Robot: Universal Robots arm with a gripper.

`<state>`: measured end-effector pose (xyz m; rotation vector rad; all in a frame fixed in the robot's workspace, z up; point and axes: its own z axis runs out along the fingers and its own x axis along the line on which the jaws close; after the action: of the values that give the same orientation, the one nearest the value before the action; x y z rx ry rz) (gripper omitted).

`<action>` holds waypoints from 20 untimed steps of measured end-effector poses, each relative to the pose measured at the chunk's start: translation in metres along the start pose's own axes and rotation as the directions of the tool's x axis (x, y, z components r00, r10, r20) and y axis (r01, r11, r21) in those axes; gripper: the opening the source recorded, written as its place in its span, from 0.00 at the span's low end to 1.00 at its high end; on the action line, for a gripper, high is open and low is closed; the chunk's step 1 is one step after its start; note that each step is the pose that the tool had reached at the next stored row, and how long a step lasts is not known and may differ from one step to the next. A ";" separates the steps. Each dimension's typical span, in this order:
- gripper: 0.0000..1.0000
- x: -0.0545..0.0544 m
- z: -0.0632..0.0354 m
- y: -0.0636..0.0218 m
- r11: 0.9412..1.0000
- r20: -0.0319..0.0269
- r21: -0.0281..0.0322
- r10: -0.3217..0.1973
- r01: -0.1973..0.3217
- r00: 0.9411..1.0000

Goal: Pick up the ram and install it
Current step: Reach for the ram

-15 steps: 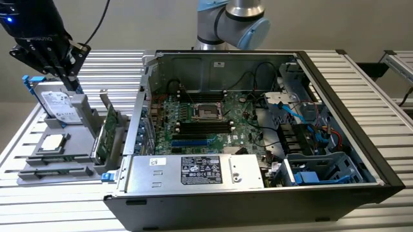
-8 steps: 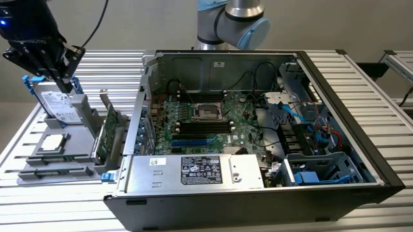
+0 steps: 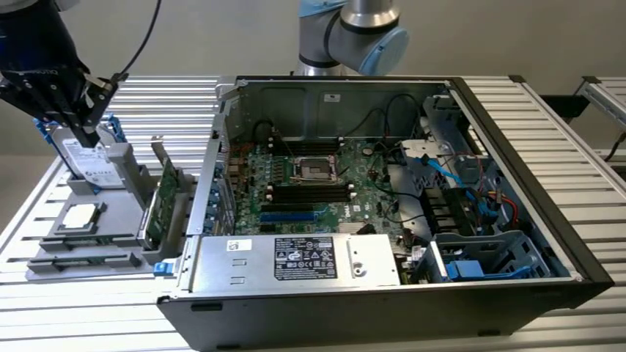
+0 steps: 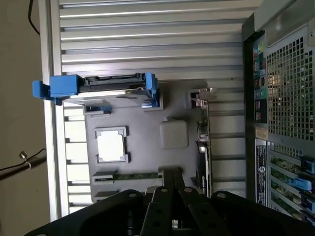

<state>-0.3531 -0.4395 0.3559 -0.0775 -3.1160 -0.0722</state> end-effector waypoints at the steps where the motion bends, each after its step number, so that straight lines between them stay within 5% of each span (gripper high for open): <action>1: 0.11 0.002 0.0009 -0.0007 1.000 -0.002 0.000 0.000 0.000 1.000; 20: 0.11 0.024 0.0146 -0.0159 1.000 -0.016 0.001 -0.013 0.013 1.000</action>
<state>-0.3787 -0.4535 0.3412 -0.0557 -3.1007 -0.0710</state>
